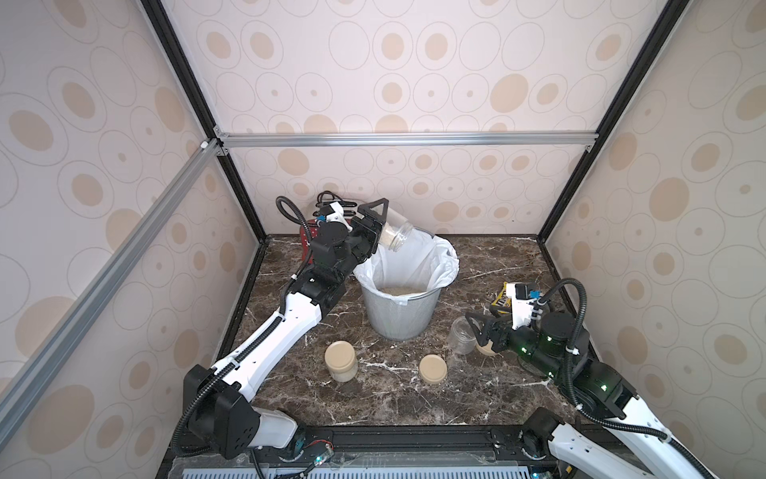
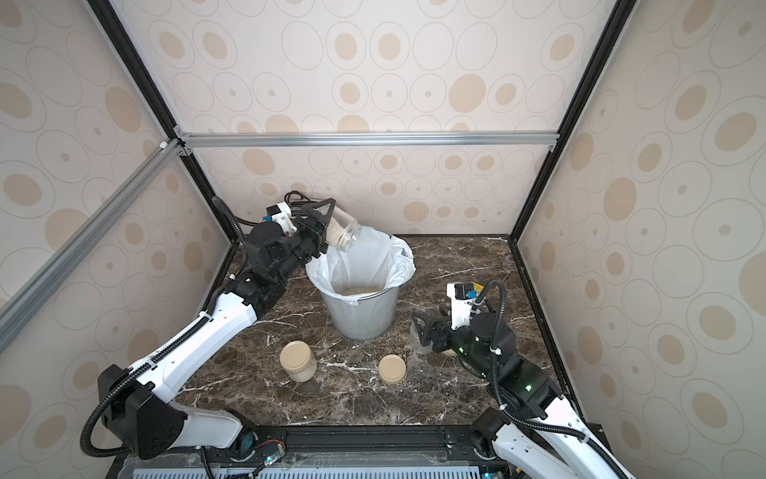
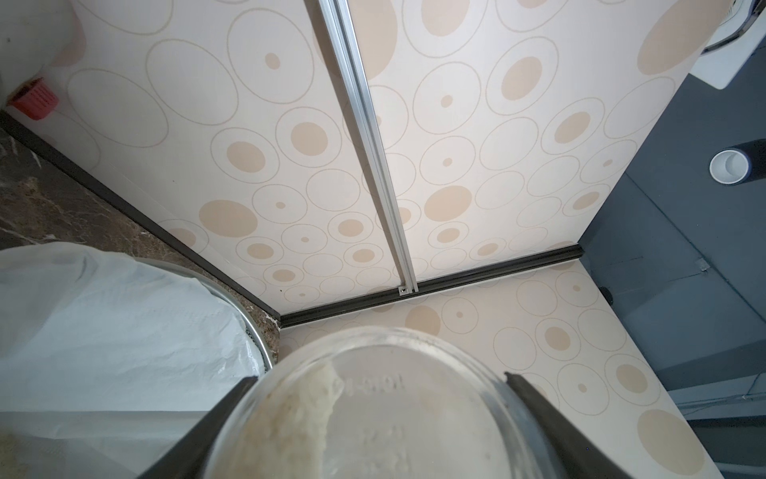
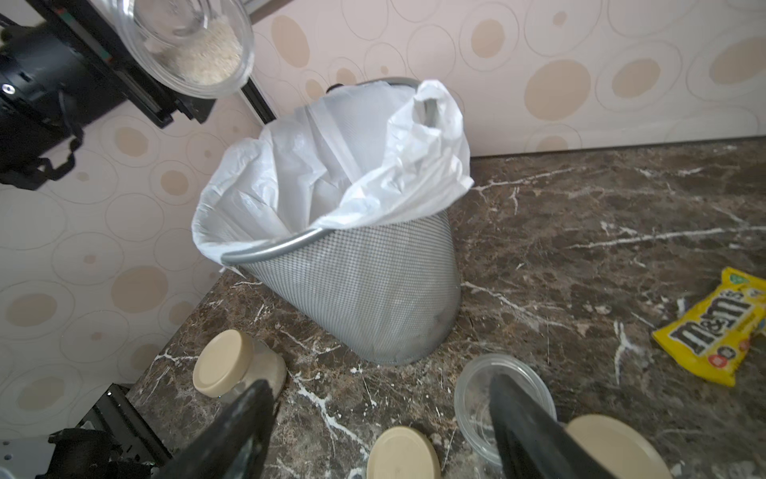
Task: Empty moldy rice from jars
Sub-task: Pour the moldy rice from the jar into the trash bin.
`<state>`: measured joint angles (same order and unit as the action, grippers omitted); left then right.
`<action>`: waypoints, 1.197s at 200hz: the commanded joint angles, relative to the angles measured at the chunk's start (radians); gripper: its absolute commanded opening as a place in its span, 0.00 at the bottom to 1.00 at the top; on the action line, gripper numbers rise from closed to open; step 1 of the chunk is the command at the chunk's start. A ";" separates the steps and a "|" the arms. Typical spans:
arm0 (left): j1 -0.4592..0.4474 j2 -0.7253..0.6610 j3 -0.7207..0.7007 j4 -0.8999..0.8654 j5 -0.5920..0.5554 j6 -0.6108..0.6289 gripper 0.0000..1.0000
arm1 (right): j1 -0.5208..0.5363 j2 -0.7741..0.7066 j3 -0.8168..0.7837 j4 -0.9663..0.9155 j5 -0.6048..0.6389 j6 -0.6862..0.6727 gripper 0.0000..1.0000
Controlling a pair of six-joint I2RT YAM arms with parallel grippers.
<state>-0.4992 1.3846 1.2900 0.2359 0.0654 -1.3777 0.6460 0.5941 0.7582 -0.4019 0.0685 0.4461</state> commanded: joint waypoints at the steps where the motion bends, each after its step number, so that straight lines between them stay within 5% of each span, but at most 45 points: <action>1: 0.008 -0.040 0.098 0.031 -0.008 0.092 0.45 | 0.001 -0.014 -0.042 -0.035 0.028 0.084 0.83; 78: 0.007 -0.071 0.149 -0.075 -0.038 0.253 0.45 | 0.003 0.061 -0.081 -0.019 -0.015 0.128 0.83; 239: 0.007 -0.084 0.125 -0.092 -0.051 0.287 0.46 | 0.003 -0.002 -0.116 -0.021 0.011 0.141 0.84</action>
<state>-0.4984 1.3483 1.3659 0.0788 0.0311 -1.1091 0.6460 0.5995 0.6403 -0.4152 0.0616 0.5793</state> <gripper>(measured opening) 0.868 0.843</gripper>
